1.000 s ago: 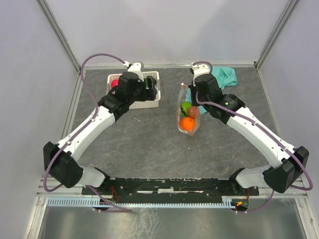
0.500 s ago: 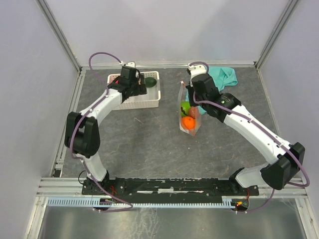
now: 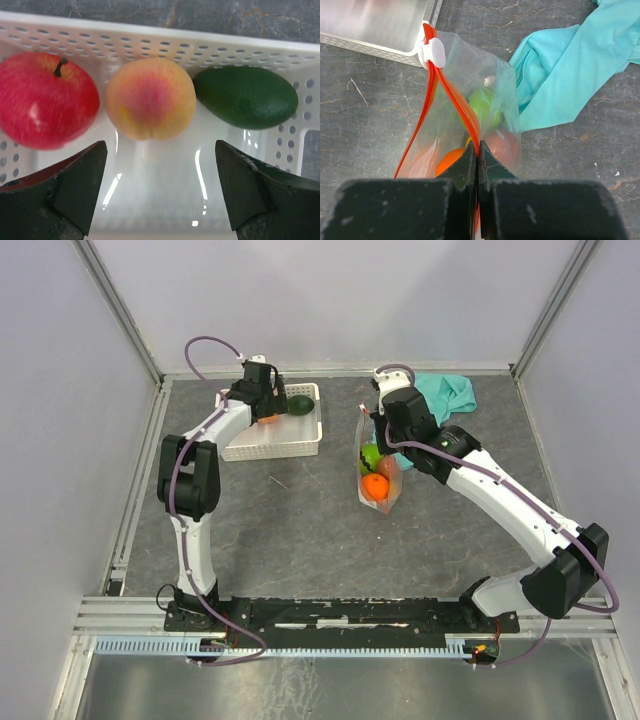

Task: Place the food in the zip-top bag and seal the zipper
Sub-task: Pick up the fake fruit from the bin.

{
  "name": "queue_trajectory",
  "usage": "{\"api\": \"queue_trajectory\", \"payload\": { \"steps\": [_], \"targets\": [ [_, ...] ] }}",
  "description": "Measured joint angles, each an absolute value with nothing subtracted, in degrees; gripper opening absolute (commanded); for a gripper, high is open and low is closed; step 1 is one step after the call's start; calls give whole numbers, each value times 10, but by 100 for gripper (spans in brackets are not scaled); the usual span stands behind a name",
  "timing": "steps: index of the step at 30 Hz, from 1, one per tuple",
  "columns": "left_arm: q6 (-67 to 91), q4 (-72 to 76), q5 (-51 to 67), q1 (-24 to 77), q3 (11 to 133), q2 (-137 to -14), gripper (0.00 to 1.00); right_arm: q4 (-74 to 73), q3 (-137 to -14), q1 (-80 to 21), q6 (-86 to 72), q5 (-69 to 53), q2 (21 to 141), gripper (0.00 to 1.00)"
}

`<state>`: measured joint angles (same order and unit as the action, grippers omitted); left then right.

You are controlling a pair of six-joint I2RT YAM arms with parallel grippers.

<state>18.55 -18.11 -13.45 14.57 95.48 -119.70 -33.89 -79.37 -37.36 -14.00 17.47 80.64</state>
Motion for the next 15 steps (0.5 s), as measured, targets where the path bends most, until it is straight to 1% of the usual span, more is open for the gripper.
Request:
{"api": "queue_trajectory", "payload": {
  "steps": [7, 15],
  "targets": [
    [167, -158, -135, 140, 1003, -1260, 98, -339, -794, -373, -137, 173, 806, 2],
    [138, -112, -136, 138, 1001, -1281, 98, -343, -799, -373, -136, 165, 816, 2]
  ]
}}
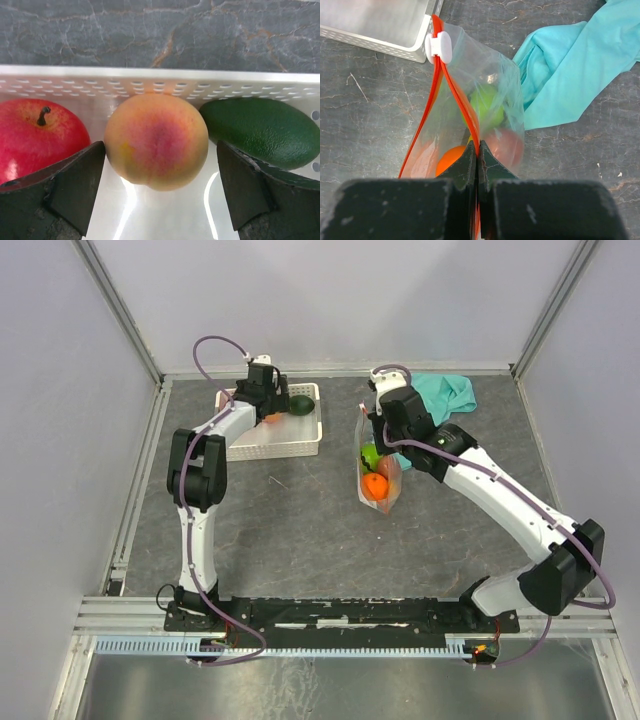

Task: Place the food in the zip-top bag and seal the zipper
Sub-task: Pick up the fake fruit from the bin.

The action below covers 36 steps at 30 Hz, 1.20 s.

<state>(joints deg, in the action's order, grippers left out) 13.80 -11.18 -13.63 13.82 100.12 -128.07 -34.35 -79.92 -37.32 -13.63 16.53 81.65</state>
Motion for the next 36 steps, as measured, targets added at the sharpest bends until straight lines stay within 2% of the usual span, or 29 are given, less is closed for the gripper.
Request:
{"api": "queue_trajectory", "payload": {
  "steps": [15, 28, 36],
  "targets": [
    [108, -55, -116, 135, 999, -1313, 98, -350, -799, -373, -136, 162, 825, 2],
    [104, -39, -89, 135, 943, -1278, 74, -352, -799, -373, -137, 155, 825, 2],
    [104, -41, -67, 135, 871, -1171, 69, -352, -799, -373, -137, 155, 825, 2]
  ]
}}
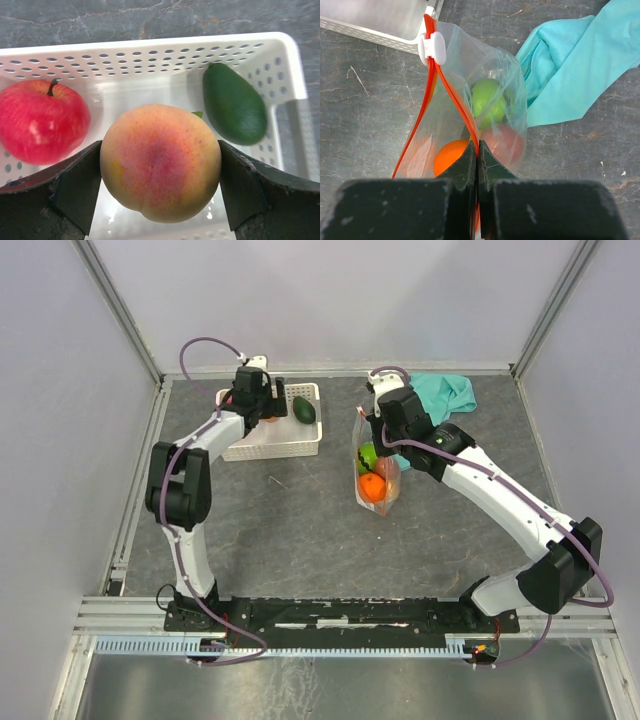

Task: Place the food in the zip-top bag and seal the zipper
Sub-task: Pick up the fake fruit from the bin, then place the fake fruit in the zipper food storage bag.

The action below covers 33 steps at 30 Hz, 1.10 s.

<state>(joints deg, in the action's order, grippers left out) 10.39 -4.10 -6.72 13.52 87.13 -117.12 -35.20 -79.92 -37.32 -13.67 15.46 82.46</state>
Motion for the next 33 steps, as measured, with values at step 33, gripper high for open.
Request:
{"api": "queue_trajectory", "payload": {
  "steps": [33],
  "targets": [
    [98, -22, 85, 324, 563, -636, 66, -368, -799, -373, -143, 131, 795, 2]
  ]
}}
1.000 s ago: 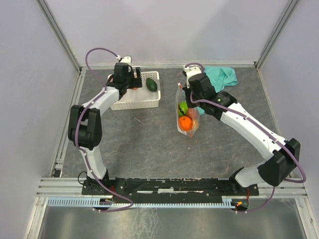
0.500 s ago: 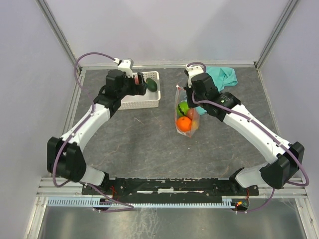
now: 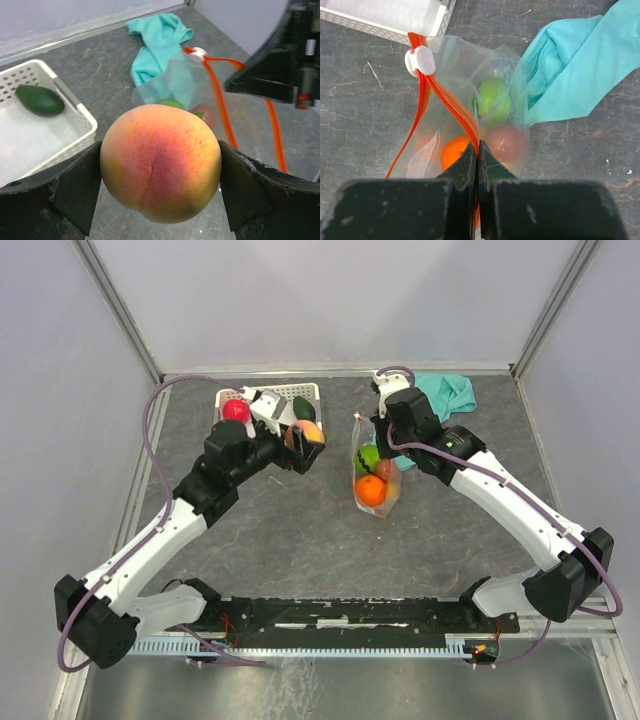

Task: Place the food in the zip-top bag and seal the zipper
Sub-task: Place the fake fruit in the zipper food storage bag.

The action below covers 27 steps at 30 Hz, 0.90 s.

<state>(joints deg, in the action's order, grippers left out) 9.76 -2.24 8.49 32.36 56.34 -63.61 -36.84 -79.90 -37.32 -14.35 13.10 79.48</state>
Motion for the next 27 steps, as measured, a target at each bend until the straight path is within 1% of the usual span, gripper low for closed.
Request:
{"api": "queue_trajectory", "payload": {
  "steps": [6, 11, 18, 27],
  "targets": [
    [98, 42, 128, 360, 515, -585, 66, -370, -799, -373, -152, 117, 795, 2],
    [98, 105, 156, 413, 507, -585, 65, -370, -799, -373, -158, 105, 795, 2],
    [88, 172, 184, 462, 506, -636, 65, -370, -799, -373, -167, 96, 795, 2],
    [71, 197, 200, 478, 506, -710, 65, -375, -799, -371, -167, 93, 795, 2]
  ]
}}
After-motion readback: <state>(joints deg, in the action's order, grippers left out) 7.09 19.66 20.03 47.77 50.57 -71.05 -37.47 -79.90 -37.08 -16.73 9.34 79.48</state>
